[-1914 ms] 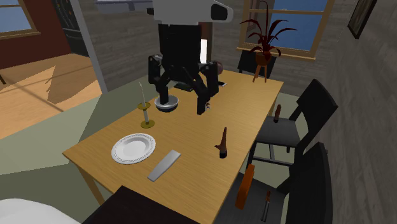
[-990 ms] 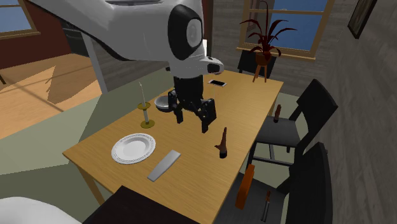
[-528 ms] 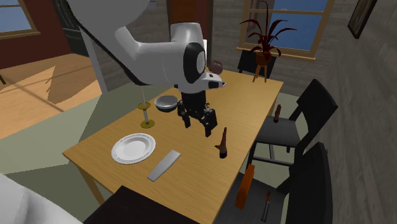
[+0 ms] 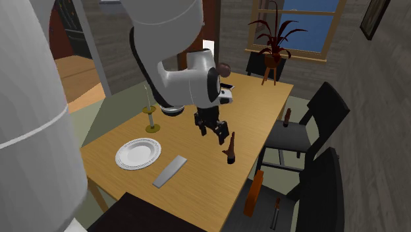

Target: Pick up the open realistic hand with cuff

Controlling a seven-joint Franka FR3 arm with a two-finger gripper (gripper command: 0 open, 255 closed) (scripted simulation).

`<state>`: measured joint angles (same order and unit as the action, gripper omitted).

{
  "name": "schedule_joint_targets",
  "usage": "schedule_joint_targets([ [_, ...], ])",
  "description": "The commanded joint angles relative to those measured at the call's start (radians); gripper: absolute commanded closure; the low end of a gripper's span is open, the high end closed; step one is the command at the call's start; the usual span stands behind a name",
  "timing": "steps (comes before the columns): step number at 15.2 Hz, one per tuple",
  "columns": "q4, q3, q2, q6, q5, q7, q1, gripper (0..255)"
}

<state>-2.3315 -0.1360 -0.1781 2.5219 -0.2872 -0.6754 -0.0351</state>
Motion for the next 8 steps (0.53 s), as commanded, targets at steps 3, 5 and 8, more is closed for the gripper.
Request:
schedule_joint_targets([
  [3, 0.115, 0.039, -0.162, 0.059, -0.086, -0.102, 0.022, 0],
  [5, 0.180, 0.063, -0.240, 0.078, -0.115, -0.143, 0.040, 0],
  [8, 0.288, 0.096, -0.356, 0.098, -0.144, -0.193, 0.063, 0],
])
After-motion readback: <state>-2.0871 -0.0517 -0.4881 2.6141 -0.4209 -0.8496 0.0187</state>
